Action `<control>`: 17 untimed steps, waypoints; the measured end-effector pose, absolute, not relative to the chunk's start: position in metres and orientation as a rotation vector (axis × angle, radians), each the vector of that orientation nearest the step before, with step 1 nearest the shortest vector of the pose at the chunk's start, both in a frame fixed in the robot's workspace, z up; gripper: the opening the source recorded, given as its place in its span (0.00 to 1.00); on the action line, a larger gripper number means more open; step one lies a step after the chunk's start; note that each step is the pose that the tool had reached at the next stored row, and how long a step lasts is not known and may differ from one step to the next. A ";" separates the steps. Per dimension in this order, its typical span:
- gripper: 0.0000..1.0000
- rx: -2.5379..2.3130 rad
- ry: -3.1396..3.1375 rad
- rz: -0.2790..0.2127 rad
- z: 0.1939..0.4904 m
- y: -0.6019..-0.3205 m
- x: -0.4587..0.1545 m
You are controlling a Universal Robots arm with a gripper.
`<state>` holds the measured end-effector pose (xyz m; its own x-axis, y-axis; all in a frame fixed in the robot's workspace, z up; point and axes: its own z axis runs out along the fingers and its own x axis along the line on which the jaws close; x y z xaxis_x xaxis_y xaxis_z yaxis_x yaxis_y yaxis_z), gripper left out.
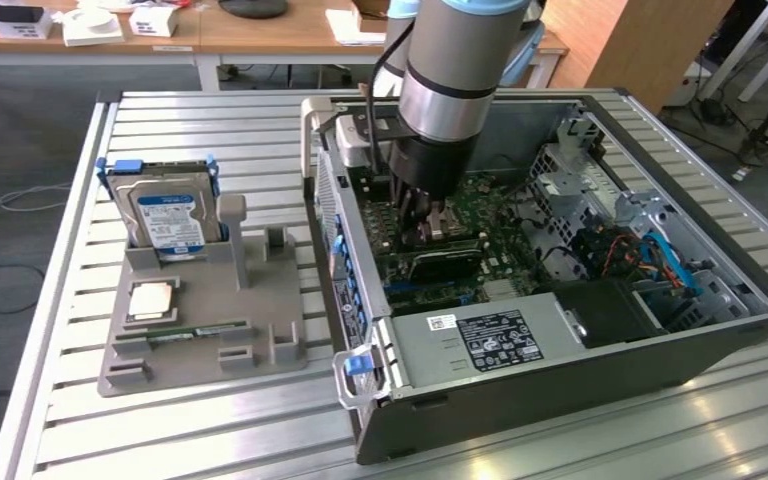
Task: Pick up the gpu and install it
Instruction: 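Press down on the gpu until it lock into place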
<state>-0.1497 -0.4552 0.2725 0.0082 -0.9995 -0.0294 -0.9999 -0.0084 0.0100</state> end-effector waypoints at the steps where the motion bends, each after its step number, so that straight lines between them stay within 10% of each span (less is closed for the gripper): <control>1: 0.11 -2.221 2.202 0.044 0.272 -0.455 -0.150; 17: 0.11 -2.220 2.202 0.045 0.273 -0.455 -0.119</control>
